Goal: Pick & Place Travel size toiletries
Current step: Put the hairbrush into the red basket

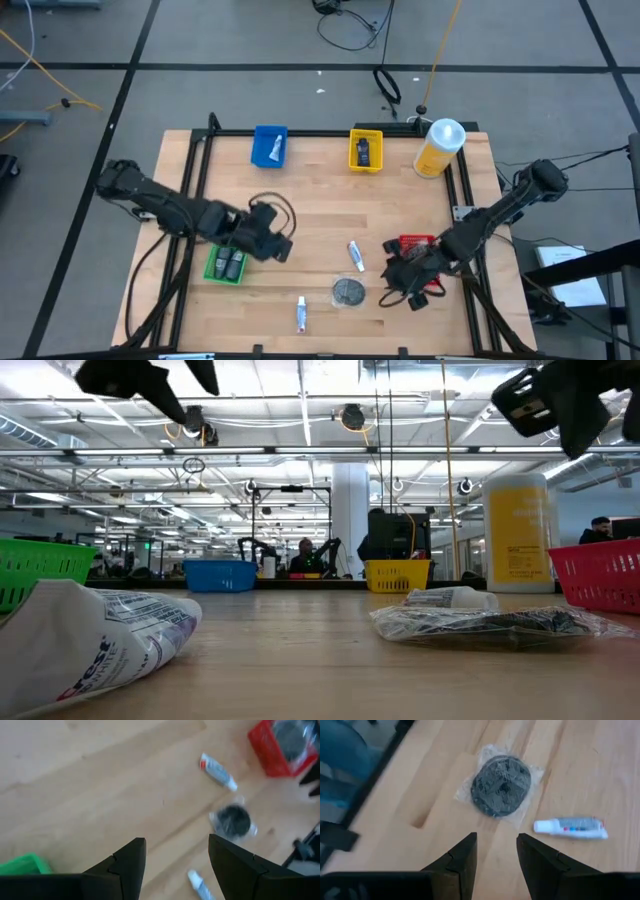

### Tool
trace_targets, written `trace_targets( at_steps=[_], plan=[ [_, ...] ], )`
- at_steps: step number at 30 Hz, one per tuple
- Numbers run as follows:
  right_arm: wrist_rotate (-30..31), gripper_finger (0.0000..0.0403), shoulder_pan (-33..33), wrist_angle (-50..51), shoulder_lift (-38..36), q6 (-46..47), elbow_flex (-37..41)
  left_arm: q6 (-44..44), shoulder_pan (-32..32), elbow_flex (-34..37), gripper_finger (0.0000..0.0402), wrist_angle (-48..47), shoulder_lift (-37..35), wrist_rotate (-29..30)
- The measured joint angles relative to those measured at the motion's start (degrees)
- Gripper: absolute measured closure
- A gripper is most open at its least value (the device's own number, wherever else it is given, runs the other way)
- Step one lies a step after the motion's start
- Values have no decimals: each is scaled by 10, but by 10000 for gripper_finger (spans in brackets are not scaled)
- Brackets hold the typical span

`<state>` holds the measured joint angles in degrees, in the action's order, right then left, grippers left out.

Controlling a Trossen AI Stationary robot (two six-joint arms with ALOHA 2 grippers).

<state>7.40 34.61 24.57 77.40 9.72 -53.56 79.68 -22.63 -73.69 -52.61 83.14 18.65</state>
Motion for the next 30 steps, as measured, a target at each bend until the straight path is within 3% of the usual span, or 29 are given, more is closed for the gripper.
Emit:
trace_targets(
  at_steps=[8, 13, 22, 30],
  plan=[
    [-1, 273, -1, -125, 85, -105, 0, -2, -54, 1, 188, 52, 45, 5],
    [-9, 265, -2, -170, 124, -118, 0, -3, -64, 1, 188, 76, 62, 6],
    [-60, 203, -4, -215, 180, -149, 0, 3, -63, 1, 188, 92, 70, 9],
    [-43, 202, -4, -274, 229, -138, 0, 4, -63, 0, 188, 106, 70, 10]
  ],
)
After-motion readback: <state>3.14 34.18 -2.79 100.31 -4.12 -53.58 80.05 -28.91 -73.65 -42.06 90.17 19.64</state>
